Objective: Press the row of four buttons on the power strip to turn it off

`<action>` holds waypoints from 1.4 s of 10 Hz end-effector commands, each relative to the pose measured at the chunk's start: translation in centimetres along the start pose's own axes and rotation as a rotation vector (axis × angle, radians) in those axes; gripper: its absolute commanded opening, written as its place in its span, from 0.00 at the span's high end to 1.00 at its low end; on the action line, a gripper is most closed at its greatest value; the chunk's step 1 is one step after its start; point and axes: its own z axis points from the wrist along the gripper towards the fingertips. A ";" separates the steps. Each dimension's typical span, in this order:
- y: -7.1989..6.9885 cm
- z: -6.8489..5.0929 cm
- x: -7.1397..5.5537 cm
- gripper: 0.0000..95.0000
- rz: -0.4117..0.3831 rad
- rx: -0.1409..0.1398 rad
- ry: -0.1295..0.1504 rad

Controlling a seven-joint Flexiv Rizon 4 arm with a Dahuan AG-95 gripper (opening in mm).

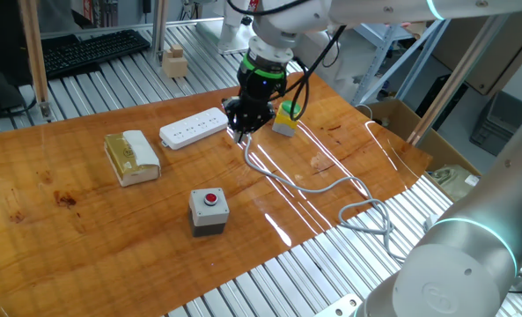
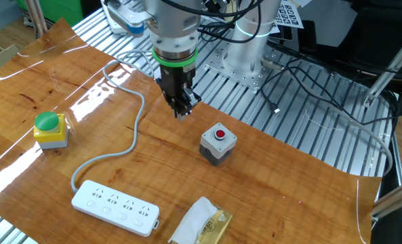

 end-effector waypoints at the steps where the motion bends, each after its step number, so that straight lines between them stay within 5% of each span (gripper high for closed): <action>1: 0.1 0.1 -0.1 1.00 0.125 0.014 0.027; 6: 0.0 0.0 -0.7 1.00 0.500 0.034 0.015; 10: -0.7 -0.3 -2.8 1.00 0.829 0.039 0.008; 14: -1.3 0.6 -4.6 1.00 0.943 0.044 0.001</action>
